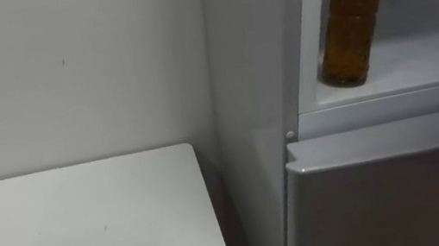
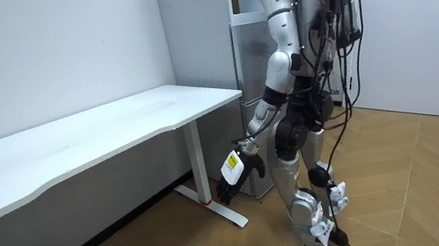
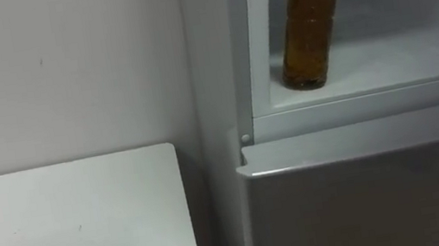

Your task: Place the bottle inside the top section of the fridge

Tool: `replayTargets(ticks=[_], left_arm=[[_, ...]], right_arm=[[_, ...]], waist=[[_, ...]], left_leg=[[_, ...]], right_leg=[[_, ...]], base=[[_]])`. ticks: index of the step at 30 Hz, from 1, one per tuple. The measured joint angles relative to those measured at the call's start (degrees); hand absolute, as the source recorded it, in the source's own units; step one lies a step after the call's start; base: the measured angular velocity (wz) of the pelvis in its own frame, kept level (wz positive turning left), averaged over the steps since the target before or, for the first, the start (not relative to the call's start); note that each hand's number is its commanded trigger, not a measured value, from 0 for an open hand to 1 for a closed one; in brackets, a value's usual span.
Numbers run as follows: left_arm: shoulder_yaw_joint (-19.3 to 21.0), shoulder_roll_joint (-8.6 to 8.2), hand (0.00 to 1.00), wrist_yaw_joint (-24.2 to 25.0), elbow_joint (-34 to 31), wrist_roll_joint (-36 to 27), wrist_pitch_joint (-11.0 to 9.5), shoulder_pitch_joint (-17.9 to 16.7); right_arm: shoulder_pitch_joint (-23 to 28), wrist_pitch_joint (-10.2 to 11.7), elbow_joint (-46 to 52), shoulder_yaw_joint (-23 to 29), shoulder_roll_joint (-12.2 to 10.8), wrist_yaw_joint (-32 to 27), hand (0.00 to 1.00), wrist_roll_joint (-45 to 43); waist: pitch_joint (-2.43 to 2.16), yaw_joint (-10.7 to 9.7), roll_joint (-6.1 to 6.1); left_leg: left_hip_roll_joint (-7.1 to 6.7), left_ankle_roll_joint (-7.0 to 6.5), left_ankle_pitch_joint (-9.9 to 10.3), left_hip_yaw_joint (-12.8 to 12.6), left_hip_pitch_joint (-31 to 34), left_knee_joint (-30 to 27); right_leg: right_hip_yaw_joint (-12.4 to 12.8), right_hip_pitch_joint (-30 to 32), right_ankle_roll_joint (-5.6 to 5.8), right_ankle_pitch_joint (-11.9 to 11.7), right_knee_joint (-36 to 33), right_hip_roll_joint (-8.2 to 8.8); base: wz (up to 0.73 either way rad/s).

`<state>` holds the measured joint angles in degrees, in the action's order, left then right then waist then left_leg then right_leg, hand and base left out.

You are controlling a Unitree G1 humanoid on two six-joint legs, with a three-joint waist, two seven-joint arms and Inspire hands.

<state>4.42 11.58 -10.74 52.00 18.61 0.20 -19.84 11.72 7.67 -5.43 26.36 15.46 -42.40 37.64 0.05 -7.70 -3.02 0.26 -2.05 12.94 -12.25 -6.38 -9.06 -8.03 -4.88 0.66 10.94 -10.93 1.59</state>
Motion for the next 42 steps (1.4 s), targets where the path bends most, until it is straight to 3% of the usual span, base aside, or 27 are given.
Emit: replayTargets(ticks=[6, 12, 18, 31, 38, 42], left_arm=[[0.02, 0.00, 0.00, 0.07, 0.46, 0.74, 0.32, -0.46], [0.01, -0.01, 0.00, 0.06, 0.70, 1.18, 0.69, -1.02], [0.10, 0.04, 0.00, 0.07, 0.85, 1.32, 0.67, -1.00], [-0.08, -0.05, 0.00, 0.18, 1.95, 2.34, 0.66, -0.96], [0.07, -0.43, 0.00, 0.23, 2.10, 2.30, 0.63, -0.99], [0.06, -0.74, 0.00, 0.22, 3.03, 2.31, 0.52, -0.96]], right_arm=[[-0.05, 0.64, 8.48, 1.92, 0.53, -4.98, 0.00, -6.71], [-0.32, 1.22, 10.03, 2.03, 0.74, -7.51, 0.00, -6.68], [-0.31, 2.08, 17.14, 2.62, 0.91, -9.23, 0.00, -8.41], [-0.31, 2.07, 17.74, 2.41, 0.91, -11.90, 0.00, -11.08], [-0.23, -2.40, 19.74, 2.39, 0.92, -11.96, 0.00, -22.74], [-0.23, -3.46, 20.56, 1.84, 0.93, -11.88, 0.00, -26.59]], waist=[[-0.09, 0.12, -0.62], [-0.32, 0.12, -1.02], [-0.27, 0.17, -0.07], [-0.10, 0.17, -0.09], [-0.06, 0.17, -0.16], [0.01, 0.32, -0.29]], left_leg=[[0.03, -0.01, 0.00, -0.10, 1.06, -0.45], [0.17, -0.08, 0.02, -0.08, 1.88, -0.77], [0.04, -0.09, 0.00, -0.01, 2.19, -0.66], [-0.25, -0.08, 0.00, 0.00, 2.28, -0.62], [-0.26, -0.07, -0.01, 0.05, 2.34, -0.74], [-0.28, -0.06, -0.02, 0.01, 2.24, -0.76]], right_leg=[[0.02, 1.74, 0.00, 0.00, -1.53, 0.09], [0.01, 2.87, -0.14, -0.09, -2.09, 0.19], [-0.20, 3.54, -0.14, -0.08, -2.71, 0.19], [-0.90, 3.82, -0.08, -0.01, -2.71, 0.19], [-1.52, 3.78, -0.20, 0.12, -2.72, 0.29], [-1.51, 3.70, -0.24, 0.18, -2.65, 0.28]], base=[[-0.03], [-0.05], [-0.05], [-0.01], [0.00], [0.00]])
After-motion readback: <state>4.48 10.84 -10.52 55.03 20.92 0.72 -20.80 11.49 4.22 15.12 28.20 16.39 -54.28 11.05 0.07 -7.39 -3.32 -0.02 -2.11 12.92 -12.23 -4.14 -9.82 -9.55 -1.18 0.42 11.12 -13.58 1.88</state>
